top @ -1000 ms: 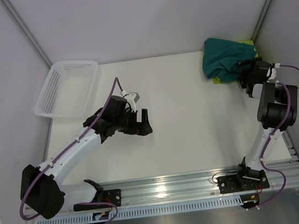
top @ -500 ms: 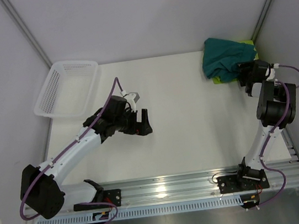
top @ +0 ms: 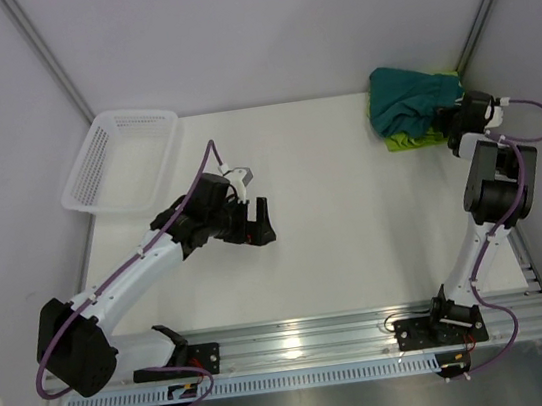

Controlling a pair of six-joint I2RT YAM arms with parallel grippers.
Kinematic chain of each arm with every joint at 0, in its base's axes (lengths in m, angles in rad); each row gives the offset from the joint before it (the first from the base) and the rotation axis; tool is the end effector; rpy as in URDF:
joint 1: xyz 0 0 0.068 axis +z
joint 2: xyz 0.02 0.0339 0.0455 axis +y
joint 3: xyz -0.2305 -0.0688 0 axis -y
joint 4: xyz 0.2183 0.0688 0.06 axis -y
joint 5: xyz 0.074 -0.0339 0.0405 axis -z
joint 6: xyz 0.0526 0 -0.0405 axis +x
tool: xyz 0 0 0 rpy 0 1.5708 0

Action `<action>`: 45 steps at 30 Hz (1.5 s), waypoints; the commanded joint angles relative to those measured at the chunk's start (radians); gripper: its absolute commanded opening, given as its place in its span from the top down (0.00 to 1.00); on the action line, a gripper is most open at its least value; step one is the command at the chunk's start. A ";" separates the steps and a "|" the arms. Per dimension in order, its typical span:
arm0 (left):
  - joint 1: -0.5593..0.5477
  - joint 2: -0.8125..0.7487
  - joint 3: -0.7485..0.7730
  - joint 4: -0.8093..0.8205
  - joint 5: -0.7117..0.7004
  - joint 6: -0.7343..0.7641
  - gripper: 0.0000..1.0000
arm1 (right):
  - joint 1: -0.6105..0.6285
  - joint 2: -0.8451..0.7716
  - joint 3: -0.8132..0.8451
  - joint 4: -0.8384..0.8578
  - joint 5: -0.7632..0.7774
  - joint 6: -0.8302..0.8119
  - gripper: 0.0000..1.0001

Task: Fold and stack the shorts
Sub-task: Neatly place the folded shorts to the corner

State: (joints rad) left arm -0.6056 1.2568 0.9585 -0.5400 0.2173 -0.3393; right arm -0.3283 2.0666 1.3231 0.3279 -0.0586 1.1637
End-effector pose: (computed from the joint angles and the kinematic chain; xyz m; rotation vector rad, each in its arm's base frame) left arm 0.2064 -0.1567 0.2327 0.4356 2.4641 -0.6792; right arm 0.4238 -0.1411 0.1616 1.3527 1.5210 0.5926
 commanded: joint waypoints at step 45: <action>0.007 -0.046 -0.006 0.014 0.025 0.011 0.01 | -0.137 -0.123 0.343 -0.570 0.134 -0.432 0.11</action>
State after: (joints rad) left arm -0.6052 1.2415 0.9478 -0.5354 0.2241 -0.3393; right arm -0.4305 2.1365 1.6894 -0.2733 -0.0559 0.7826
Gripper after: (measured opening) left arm 0.993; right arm 0.892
